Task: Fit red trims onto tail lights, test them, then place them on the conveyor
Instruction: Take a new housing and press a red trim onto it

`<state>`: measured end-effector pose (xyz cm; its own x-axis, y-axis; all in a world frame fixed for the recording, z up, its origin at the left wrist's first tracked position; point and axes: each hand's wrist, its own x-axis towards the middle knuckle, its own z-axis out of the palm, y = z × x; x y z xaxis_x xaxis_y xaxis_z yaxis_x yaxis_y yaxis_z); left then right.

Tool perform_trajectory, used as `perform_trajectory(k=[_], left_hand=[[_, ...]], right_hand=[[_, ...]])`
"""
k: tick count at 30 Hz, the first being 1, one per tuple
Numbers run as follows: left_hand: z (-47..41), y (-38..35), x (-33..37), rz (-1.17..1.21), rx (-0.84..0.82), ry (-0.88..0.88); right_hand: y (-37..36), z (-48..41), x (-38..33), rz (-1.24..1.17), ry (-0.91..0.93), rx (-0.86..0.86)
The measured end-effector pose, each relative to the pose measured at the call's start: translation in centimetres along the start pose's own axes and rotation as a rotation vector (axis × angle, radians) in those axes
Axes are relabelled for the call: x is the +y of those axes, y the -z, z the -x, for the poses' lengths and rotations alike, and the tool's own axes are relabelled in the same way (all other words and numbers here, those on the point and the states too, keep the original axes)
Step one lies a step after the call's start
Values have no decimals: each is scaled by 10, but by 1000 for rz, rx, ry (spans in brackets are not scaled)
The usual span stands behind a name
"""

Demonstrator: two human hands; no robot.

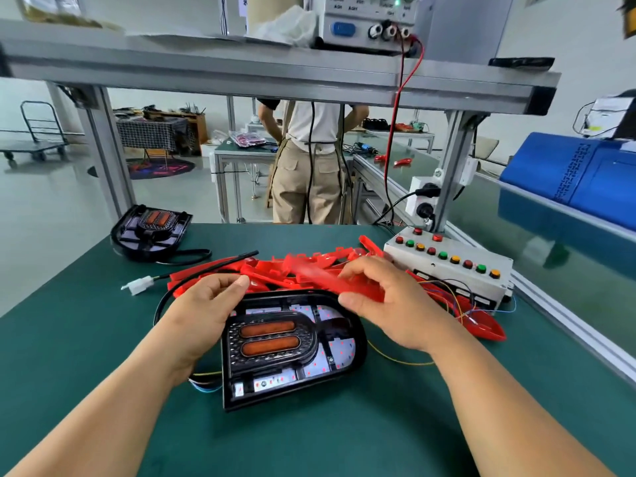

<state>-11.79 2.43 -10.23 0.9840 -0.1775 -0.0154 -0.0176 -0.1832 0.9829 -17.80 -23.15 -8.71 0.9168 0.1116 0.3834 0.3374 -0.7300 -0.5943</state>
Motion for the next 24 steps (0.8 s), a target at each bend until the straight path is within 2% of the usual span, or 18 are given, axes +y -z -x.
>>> perform_trajectory(k=[3, 5, 14, 17, 24], left_hand=[[5, 8, 2, -154, -56, 23], [5, 11, 4, -154, -131, 92], [11, 16, 6, -185, -246, 183], [14, 9, 5, -90, -220, 206], [15, -11, 0, 172, 9, 176]], right_hand=[[-7, 4, -17, -24, 93, -206], [-14, 6, -26, -1, 96, -305], [-18, 10, -36, 1, 70, -366], [-19, 10, -36, 3, 62, -369], [-28, 10, -34, 55, 90, -288]])
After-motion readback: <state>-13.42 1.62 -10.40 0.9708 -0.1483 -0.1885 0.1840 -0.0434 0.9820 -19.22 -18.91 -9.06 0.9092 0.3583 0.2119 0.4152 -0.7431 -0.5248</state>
